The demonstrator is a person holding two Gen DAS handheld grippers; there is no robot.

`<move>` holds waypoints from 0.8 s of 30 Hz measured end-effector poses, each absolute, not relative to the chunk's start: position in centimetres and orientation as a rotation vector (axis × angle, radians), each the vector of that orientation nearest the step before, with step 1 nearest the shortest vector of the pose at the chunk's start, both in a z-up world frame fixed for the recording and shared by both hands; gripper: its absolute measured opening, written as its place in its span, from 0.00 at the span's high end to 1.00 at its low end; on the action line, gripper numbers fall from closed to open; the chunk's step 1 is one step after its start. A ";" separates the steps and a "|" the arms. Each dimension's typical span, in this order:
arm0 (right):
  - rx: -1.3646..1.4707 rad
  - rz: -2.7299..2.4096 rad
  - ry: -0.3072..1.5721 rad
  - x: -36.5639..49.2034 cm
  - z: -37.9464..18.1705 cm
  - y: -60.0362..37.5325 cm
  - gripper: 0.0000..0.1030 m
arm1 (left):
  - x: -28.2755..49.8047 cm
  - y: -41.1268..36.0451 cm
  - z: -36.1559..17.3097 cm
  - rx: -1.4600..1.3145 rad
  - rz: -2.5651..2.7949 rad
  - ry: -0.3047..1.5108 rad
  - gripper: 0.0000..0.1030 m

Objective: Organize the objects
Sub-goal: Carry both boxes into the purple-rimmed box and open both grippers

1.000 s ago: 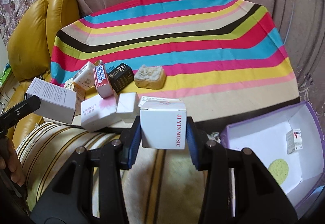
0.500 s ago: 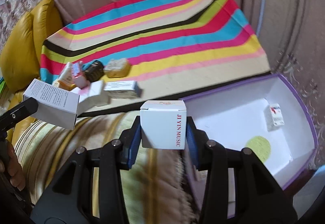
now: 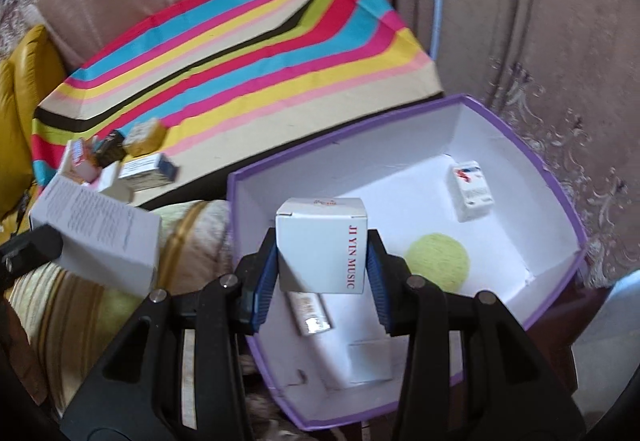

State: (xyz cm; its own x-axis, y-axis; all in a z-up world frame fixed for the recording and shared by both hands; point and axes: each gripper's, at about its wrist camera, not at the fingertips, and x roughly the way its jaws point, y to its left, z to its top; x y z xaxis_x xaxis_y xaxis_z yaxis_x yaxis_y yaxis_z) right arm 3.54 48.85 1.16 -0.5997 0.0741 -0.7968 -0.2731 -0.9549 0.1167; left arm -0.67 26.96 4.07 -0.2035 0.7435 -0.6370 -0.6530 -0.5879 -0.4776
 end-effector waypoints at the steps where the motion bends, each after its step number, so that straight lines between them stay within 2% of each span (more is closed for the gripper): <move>1: -1.291 2.613 0.340 3.7 1.0 49.3 0.55 | -0.4 27.9 3.9 -1.095 1.895 -0.109 0.46; 11: -1.264 2.544 0.350 4.3 0.8 51.6 0.55 | 0.2 32.4 2.5 -1.145 1.802 -0.017 0.45; 13: -1.267 2.532 0.359 4.4 0.7 51.9 0.50 | -0.2 32.6 2.1 -1.169 1.794 -0.024 0.38; 15: -1.261 2.523 0.368 4.5 0.7 52.0 0.31 | -0.3 32.4 1.9 -1.181 1.793 -0.037 0.34; 17: -1.246 2.518 0.377 4.7 0.9 52.2 0.23 | -0.4 32.0 2.0 -1.180 1.798 -0.061 0.32; 24: -1.252 2.544 0.379 4.4 1.2 51.5 0.21 | -0.3 30.1 2.8 -1.152 1.878 -0.075 0.30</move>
State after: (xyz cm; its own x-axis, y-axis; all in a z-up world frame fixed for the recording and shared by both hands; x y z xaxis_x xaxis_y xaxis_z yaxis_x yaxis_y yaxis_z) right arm 4.38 51.54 1.17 -0.5851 0.1333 -0.7999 -0.3606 -0.9263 0.1094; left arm -0.31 30.14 2.76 -0.1574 0.7148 -0.6814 -0.6585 -0.5902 -0.4670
